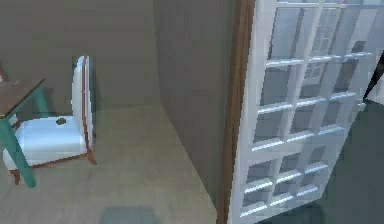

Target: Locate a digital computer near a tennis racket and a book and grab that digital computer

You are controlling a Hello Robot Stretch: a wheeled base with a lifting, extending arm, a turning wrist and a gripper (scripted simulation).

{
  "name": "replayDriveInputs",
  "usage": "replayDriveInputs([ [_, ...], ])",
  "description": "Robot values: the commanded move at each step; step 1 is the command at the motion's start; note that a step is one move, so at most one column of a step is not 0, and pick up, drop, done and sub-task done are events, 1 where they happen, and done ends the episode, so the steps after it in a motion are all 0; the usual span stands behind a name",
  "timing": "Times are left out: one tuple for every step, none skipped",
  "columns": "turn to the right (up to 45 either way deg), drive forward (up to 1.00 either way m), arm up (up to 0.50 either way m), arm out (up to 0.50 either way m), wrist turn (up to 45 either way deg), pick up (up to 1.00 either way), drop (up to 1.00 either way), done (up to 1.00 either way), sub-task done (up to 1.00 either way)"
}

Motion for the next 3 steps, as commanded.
replayDriveInputs([
  [0.0, 0.20, 0.00, 0.00, 0.0, 0.00, 0.00, 0.00, 0.00],
  [45.0, 0.00, 0.00, 0.00, 0.0, 0.00, 0.00, 0.00, 0.00],
  [12.0, 0.00, 0.00, 0.00, 0.0, 0.00, 0.00, 0.00, 0.00],
])
